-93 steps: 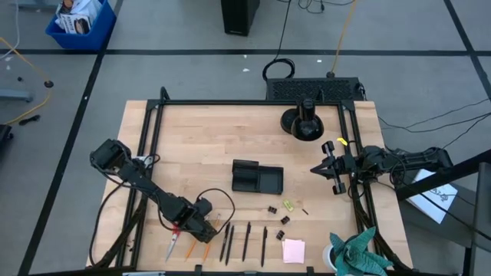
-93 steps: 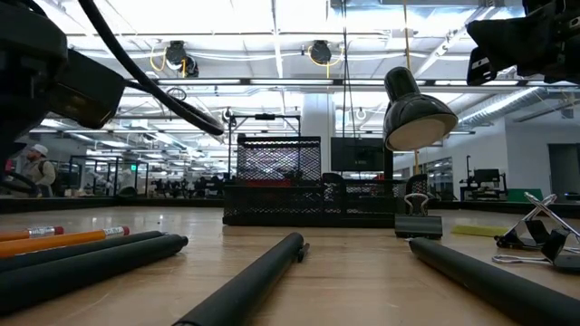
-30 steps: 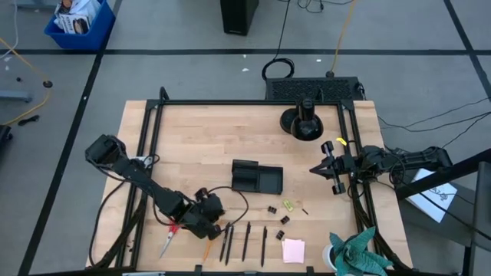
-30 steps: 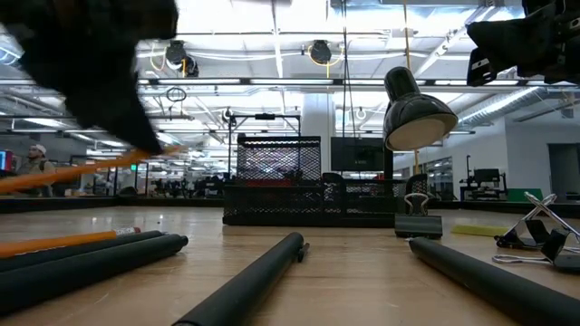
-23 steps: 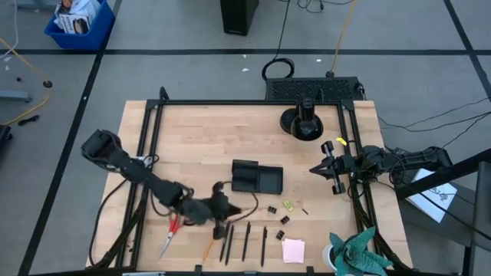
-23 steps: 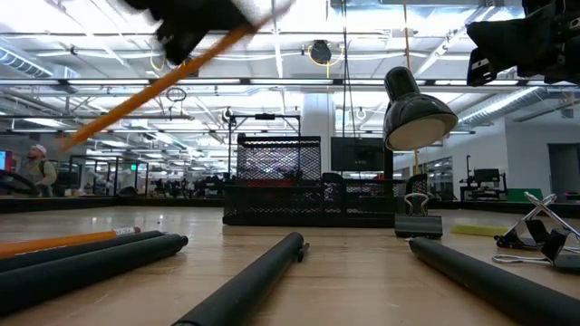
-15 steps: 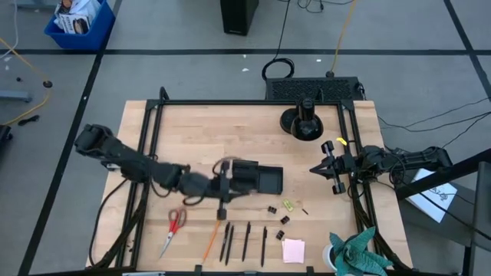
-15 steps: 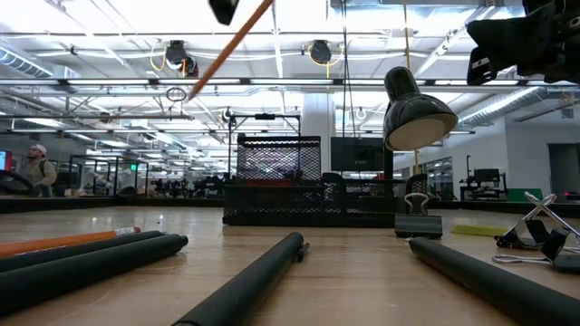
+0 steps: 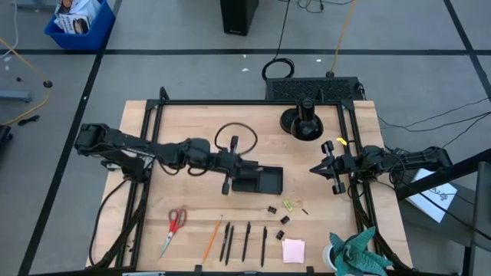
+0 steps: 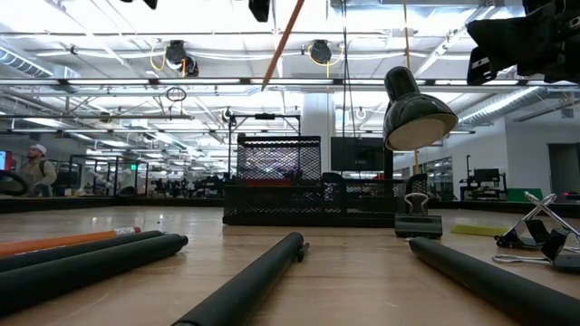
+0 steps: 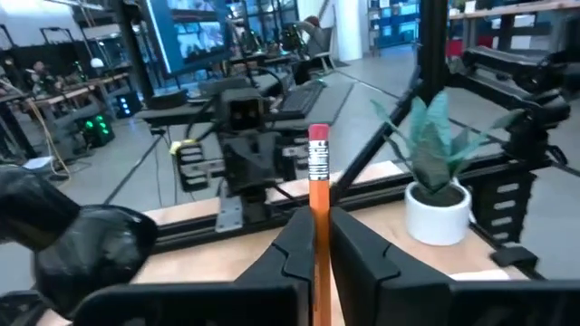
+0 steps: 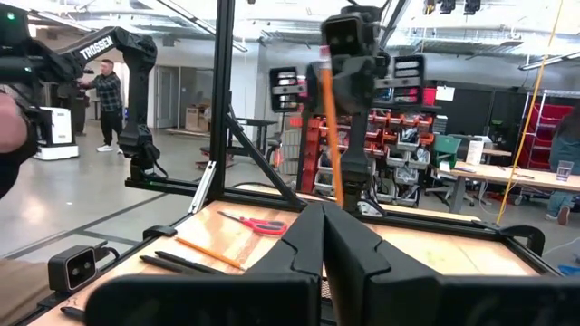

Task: Pick and place office supplies into organizer
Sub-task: Put the yellow pencil into the black desk organizer

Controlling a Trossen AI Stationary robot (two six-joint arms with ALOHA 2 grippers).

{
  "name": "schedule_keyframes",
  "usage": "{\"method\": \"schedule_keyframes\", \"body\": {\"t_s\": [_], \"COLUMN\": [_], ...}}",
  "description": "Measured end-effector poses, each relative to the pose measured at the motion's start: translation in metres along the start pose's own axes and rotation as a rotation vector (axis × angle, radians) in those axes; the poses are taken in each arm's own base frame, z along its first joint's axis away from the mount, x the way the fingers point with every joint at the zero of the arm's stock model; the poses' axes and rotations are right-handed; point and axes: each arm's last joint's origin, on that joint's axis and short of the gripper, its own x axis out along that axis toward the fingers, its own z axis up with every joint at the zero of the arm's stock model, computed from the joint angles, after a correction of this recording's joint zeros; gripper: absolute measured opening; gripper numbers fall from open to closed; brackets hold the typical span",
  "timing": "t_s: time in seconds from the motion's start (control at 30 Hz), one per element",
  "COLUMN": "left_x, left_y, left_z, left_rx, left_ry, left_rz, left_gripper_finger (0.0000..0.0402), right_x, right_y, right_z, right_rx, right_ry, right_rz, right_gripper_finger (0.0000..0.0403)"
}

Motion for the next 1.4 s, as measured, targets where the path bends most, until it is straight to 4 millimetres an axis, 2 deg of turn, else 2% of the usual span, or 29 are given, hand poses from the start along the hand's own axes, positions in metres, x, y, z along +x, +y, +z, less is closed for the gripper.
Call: {"method": "schedule_keyframes", "body": {"t_s": [0.2, 0.4, 0.53, 0.83, 1.13, 1.4], "left_x": [0.007, 0.022, 0.027, 0.027, 0.027, 0.039], "left_y": [0.026, 0.044, 0.053, 0.061, 0.058, 0.051], "left_z": [-0.018, -0.046, -0.062, -0.078, -0.081, -0.107], "left_rx": [-0.024, -0.053, -0.073, -0.086, -0.078, -0.096], "left_ry": [0.022, 0.037, 0.061, 0.152, 0.188, 0.265], "left_rz": [0.009, -0.015, 0.0, 0.014, 0.027, 0.072], "left_gripper_finger": [0.0025, 0.0007, 0.0016, 0.0029, 0.003, 0.003], "right_x": [0.0, 0.0, 0.0, 0.0, 0.0, 0.0], "right_y": [0.0, 0.0, 0.0, 0.0, 0.0, 0.0], "right_z": [0.0, 0.001, 0.001, 0.001, 0.001, 0.0], "right_rx": [0.0, 0.018, 0.018, 0.017, 0.014, 0.015], "right_ry": [-0.002, -0.008, -0.008, -0.008, -0.007, -0.004], "right_rz": [0.0, -0.001, -0.001, -0.001, -0.002, -0.002], "right_gripper_finger": [0.0, 0.0, 0.0, 0.0, 0.0, 0.0]}}
